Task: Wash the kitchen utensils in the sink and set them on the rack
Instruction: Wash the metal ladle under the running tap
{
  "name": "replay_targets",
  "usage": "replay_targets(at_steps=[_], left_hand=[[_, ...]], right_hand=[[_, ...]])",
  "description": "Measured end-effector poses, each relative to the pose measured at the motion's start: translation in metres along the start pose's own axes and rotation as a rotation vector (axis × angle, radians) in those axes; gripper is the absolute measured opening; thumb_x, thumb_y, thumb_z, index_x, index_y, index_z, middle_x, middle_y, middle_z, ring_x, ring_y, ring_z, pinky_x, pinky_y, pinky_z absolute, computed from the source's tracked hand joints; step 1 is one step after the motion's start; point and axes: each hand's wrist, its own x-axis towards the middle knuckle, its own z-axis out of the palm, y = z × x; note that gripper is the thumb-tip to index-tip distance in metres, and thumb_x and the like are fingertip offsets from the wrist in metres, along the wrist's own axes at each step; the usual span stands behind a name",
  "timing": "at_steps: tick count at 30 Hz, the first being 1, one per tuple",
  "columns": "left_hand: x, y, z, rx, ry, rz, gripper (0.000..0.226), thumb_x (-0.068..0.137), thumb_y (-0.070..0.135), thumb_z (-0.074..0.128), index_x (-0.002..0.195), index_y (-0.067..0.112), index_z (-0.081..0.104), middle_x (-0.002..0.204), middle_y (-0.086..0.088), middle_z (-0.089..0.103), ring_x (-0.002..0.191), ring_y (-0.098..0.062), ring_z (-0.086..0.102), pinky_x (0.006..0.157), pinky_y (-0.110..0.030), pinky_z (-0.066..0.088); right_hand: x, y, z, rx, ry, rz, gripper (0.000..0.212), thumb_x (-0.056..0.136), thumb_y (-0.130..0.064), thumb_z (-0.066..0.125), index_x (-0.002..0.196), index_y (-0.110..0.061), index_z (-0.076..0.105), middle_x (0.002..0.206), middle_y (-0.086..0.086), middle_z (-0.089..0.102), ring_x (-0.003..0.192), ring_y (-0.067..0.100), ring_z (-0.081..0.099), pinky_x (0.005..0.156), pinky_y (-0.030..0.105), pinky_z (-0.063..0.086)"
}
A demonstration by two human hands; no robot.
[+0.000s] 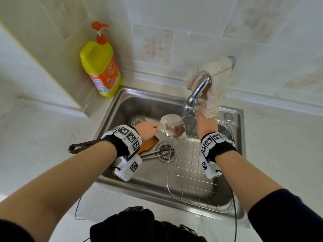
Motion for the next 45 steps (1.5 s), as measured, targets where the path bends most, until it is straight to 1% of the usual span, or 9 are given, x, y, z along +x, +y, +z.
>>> replay_targets(at_steps=[1,5,7,10,19,27,38,42,45], left_hand=[[0.0,0.0,0.003,-0.003,-0.004,0.002,0.037,0.102,0.022,0.027,0.124,0.006,0.051,0.13,-0.012,0.054,0.12,-0.026,0.049,0.103,-0.033,0.035],[-0.001,0.005,0.008,-0.022,-0.002,0.018,0.036,0.102,0.021,0.027,0.122,0.004,0.052,0.129,-0.013,0.054,0.121,-0.027,0.048,0.103,-0.032,0.034],[-0.002,0.006,0.009,-0.041,0.007,0.019,0.037,0.102,0.021,0.027,0.12,0.003,0.053,0.126,-0.014,0.056,0.118,-0.027,0.05,0.101,-0.031,0.035],[0.0,0.008,0.008,-0.052,0.01,0.016,0.036,0.102,0.02,0.027,0.117,0.002,0.054,0.12,-0.015,0.058,0.113,-0.027,0.052,0.096,-0.031,0.036],[-0.003,0.008,0.013,-0.039,0.0,-0.019,0.035,0.101,0.018,0.028,0.119,0.0,0.053,0.121,-0.016,0.057,0.114,-0.028,0.052,0.096,-0.031,0.037],[-0.009,0.003,0.013,-0.042,0.017,-0.043,0.036,0.102,0.018,0.027,0.121,0.0,0.052,0.123,-0.016,0.056,0.116,-0.028,0.051,0.098,-0.03,0.036],[-0.006,0.007,0.012,-0.072,0.023,-0.033,0.035,0.102,0.019,0.027,0.117,0.001,0.053,0.119,-0.015,0.057,0.112,-0.027,0.052,0.096,-0.031,0.036],[-0.003,0.008,0.012,-0.065,0.021,-0.02,0.036,0.102,0.022,0.027,0.116,0.003,0.054,0.117,-0.014,0.058,0.101,-0.022,0.053,0.089,-0.029,0.037],[-0.004,0.003,0.016,-0.06,0.013,-0.034,0.036,0.102,0.023,0.026,0.115,0.003,0.053,0.114,-0.013,0.058,0.102,-0.024,0.053,0.088,-0.029,0.036]], right_hand=[[-0.001,0.001,0.001,-0.011,0.002,-0.002,0.027,0.095,-0.003,0.041,0.122,0.001,0.045,0.117,0.017,0.056,0.106,0.031,0.057,0.086,0.033,0.047],[-0.006,0.0,0.002,-0.069,-0.01,0.008,0.026,0.096,-0.007,0.041,0.119,0.002,0.048,0.115,0.019,0.057,0.105,0.032,0.058,0.086,0.034,0.047],[-0.008,0.0,0.003,-0.119,-0.01,-0.058,0.025,0.096,-0.002,0.037,0.119,0.0,0.046,0.113,0.018,0.057,0.103,0.032,0.058,0.084,0.034,0.047],[-0.007,0.001,0.002,-0.14,0.006,-0.085,0.027,0.097,-0.001,0.034,0.122,0.0,0.044,0.114,0.018,0.056,0.103,0.032,0.058,0.085,0.035,0.048],[-0.015,0.002,0.006,-0.24,-0.036,-0.141,0.03,0.097,0.0,0.034,0.125,0.001,0.043,0.118,0.018,0.055,0.106,0.03,0.058,0.086,0.032,0.047],[-0.017,-0.009,0.01,-0.272,-0.042,-0.174,0.03,0.098,-0.002,0.034,0.127,0.0,0.041,0.117,0.018,0.056,0.105,0.031,0.058,0.083,0.032,0.047],[-0.015,-0.012,0.006,-0.251,0.005,-0.211,0.03,0.099,-0.003,0.032,0.126,0.0,0.042,0.115,0.018,0.057,0.103,0.031,0.059,0.081,0.033,0.047],[-0.01,-0.014,0.006,-0.23,0.006,-0.2,0.032,0.098,-0.002,0.032,0.129,0.0,0.041,0.118,0.019,0.056,0.106,0.031,0.058,0.085,0.034,0.047],[-0.01,-0.016,0.011,-0.21,-0.013,-0.2,0.032,0.098,-0.001,0.031,0.129,0.0,0.041,0.118,0.019,0.056,0.106,0.032,0.058,0.086,0.034,0.047]])
